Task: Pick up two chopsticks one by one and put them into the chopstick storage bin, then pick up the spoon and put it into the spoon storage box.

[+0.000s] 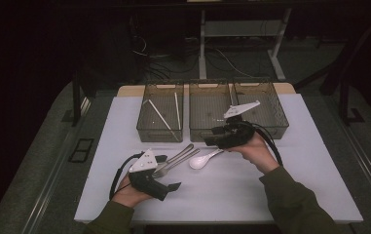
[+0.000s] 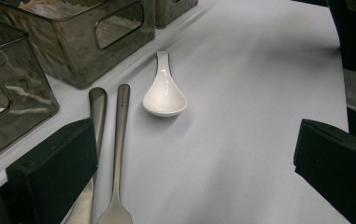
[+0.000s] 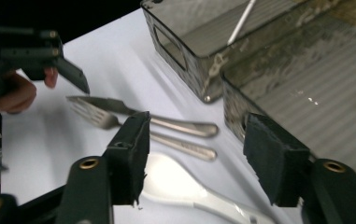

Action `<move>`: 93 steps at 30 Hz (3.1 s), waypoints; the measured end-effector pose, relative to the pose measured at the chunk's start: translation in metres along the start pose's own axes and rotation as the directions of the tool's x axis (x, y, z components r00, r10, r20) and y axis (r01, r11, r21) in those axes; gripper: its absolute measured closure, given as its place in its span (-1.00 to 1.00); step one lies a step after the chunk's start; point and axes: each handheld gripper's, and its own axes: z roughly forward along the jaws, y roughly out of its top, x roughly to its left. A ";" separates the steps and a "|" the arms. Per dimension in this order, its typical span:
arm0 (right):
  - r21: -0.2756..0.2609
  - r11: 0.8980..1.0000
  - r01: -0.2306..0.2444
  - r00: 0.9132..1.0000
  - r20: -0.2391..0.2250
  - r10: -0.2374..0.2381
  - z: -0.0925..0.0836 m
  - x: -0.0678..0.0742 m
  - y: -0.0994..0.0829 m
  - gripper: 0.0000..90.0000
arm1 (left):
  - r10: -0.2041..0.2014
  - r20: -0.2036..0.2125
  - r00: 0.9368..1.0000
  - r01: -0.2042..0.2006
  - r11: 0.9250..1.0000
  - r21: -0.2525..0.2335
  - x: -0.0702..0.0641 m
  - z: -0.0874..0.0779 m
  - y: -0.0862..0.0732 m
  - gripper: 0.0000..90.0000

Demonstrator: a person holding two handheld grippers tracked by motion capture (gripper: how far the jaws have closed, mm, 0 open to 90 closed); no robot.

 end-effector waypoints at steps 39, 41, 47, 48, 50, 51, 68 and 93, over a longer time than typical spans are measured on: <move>-0.069 0.997 -0.021 0.957 0.287 0.040 -0.084 0.009 -0.156 -0.58 | -0.046 -0.043 0.998 0.047 0.998 0.032 0.011 0.018 0.018 0.02; -0.069 0.997 -0.023 0.957 0.287 0.042 -0.085 0.010 -0.159 -0.58 | -0.051 -0.042 0.998 0.052 0.998 0.037 0.012 0.024 0.021 0.08; -0.076 0.997 -0.025 0.958 0.283 0.046 -0.090 0.014 -0.164 -0.58 | -0.056 -0.042 0.998 0.058 0.997 0.046 0.019 0.038 0.031 0.45; -0.075 0.997 -0.028 0.957 0.286 0.048 -0.090 0.014 -0.164 -0.58 | -0.061 -0.043 0.997 0.063 0.997 0.047 0.022 0.044 0.036 0.54; -0.074 0.997 -0.029 0.957 0.286 0.049 -0.089 0.014 -0.164 -0.58 | -0.061 -0.041 0.997 0.064 0.996 0.061 0.024 0.050 0.041 0.66; -0.074 0.997 -0.029 0.957 0.286 0.049 -0.089 0.014 -0.164 -0.58 | -0.061 -0.041 0.997 0.064 0.996 0.061 0.024 0.050 0.041 0.71; -0.069 0.997 -0.028 0.954 0.296 0.048 -0.089 0.013 -0.162 -0.58 | -0.043 -0.022 0.999 0.046 0.988 0.151 0.038 0.111 0.062 0.98; -0.078 0.997 -0.023 0.957 0.287 0.044 -0.089 0.014 -0.161 -0.58 | -0.009 -0.025 1.000 0.015 0.957 0.290 0.034 0.165 0.070 0.98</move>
